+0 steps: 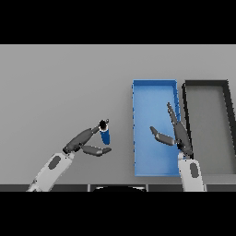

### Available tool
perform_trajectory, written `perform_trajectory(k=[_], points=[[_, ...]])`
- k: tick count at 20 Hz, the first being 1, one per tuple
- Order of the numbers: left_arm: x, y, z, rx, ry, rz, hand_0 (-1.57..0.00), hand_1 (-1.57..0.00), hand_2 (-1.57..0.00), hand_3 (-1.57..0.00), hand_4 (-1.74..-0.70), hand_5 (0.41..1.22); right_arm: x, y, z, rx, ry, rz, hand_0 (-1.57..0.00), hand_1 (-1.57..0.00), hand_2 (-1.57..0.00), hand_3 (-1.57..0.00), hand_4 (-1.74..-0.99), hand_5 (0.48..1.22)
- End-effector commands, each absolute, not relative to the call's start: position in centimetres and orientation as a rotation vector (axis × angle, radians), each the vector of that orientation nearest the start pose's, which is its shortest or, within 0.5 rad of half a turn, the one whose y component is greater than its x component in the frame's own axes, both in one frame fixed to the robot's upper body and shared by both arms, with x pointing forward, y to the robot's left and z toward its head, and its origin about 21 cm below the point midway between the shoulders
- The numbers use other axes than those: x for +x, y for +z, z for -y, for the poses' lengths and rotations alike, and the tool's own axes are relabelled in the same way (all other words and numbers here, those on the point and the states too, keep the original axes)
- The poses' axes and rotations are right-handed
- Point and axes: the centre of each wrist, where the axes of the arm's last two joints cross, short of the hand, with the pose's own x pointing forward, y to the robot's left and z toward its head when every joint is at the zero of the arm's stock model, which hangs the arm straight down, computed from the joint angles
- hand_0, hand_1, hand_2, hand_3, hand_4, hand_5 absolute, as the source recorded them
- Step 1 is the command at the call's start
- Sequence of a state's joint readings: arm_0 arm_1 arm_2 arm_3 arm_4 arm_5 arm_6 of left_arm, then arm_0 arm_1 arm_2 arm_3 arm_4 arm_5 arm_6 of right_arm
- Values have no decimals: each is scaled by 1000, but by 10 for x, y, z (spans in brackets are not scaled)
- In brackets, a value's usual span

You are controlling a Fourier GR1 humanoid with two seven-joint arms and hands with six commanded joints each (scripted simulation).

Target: Pick up the blue pipe and place it into the blue bin.

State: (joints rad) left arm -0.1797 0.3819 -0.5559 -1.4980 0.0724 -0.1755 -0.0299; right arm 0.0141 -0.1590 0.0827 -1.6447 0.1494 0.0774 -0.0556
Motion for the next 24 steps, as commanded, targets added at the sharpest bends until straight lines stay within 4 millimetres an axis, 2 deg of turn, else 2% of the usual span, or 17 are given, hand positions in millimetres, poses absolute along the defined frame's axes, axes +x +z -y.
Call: perform_trajectory(k=[1,6,9,11,12,13,14,16,18,19,21,24], points=[[257,1,-182,-311,-852,1436,1,1,1,1,-1130,493,244,17,245,-114,381,1648,1,1,1,1,-1203,551],[268,-21,-166,-278,-835,1444,1,1,-6,1,-1099,506,242,17,251,-121,363,1648,1,1,1,1,-1198,547],[268,-24,-161,-366,-789,1477,1,1,-87,-44,-1137,567,244,19,252,-134,373,1638,1,1,1,1,-1188,550],[274,-23,-151,-419,-736,1447,1,-118,-269,-202,-1217,635,242,17,250,-138,382,1647,1,1,1,1,-1188,556],[271,-23,-143,-451,-717,1446,-39,-248,-417,-345,-1268,675,242,17,250,-126,375,1647,1,1,1,1,-1196,560],[272,-25,-144,-469,-696,1441,-179,-411,-578,-590,-1301,784,242,16,250,-125,375,1637,1,1,1,1,-1192,560],[270,-25,-139,-481,-672,1451,-418,-642,-777,-777,-1383,872,243,14,248,-126,381,1634,1,1,1,1,-1191,561],[266,-26,-134,-483,-675,1484,-833,-976,-1063,-1015,-1505,997,243,14,247,-126,382,1646,1,1,1,1,-1184,562],[265,-22,-134,-493,-673,1480,-1099,-1190,-1246,-1196,-1588,1078,244,19,253,-139,379,1646,1,1,1,1,-1179,561],[262,-22,-132,-490,-690,1471,-1193,-1266,-1311,-1258,-1617,1106,241,17,251,-129,383,1654,1,1,1,1,-1178,561],[261,-23,-129,-476,-712,1486,-1329,-1376,-1404,-1370,-1561,1148,242,18,252,-141,380,1646,1,1,1,1,-1176,559],[260,-22,-126,-473,-723,1546,-1447,-1471,-1486,-1468,-1512,1183,247,16,251,-139,386,1626,1,1,1,1,-1171,558]])
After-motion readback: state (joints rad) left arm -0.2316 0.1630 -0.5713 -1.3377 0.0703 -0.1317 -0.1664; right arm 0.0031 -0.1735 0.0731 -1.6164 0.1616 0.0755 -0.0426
